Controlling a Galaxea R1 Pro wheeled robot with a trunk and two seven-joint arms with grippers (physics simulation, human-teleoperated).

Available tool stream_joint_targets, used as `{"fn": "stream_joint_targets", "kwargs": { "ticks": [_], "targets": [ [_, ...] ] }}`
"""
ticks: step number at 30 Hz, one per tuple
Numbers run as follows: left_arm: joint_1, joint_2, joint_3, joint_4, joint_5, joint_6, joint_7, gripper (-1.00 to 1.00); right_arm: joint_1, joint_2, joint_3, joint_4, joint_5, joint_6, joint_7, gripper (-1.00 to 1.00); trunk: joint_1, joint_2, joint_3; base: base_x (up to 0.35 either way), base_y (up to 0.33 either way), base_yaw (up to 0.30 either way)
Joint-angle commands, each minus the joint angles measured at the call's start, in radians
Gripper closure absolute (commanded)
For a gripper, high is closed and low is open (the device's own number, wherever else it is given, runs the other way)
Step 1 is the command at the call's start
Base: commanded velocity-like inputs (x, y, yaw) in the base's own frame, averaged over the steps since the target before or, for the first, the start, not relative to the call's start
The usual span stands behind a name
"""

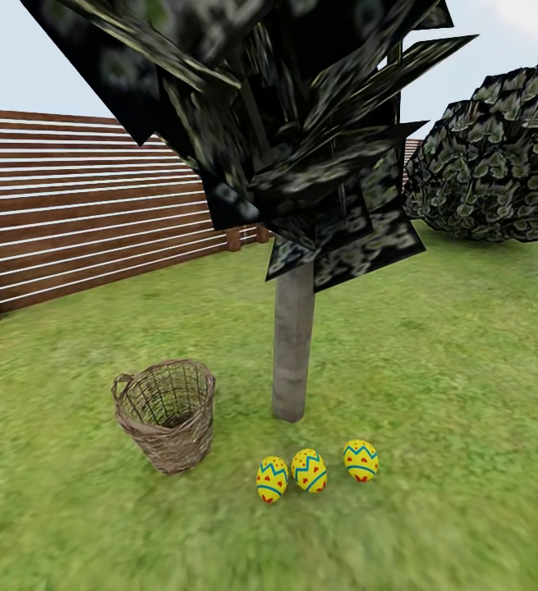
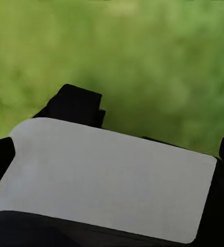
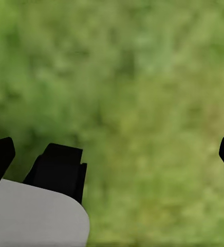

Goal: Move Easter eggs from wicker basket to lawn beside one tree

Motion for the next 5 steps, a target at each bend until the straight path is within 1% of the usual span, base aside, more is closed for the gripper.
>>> {"fn": "stream_joint_targets", "kwargs": {
  "ticks": [1, 5],
  "targets": [
    [0.000, 0.007, -0.008, -0.001, 0.007, 0.004, 0.007, -1.00, -0.001, -0.001, -0.008, 0.003, 0.008, -0.005, 0.002, -1.00, 0.000, 0.000, -0.001, 0.000, 0.000, 0.000],
    [0.000, 0.018, -0.008, 0.002, 0.007, 0.004, 0.006, -1.00, -0.001, -0.001, -0.008, 0.003, 0.008, -0.005, 0.002, -1.00, 0.000, 0.000, -0.001, 0.000, 0.000, 0.000]
  ]
}}
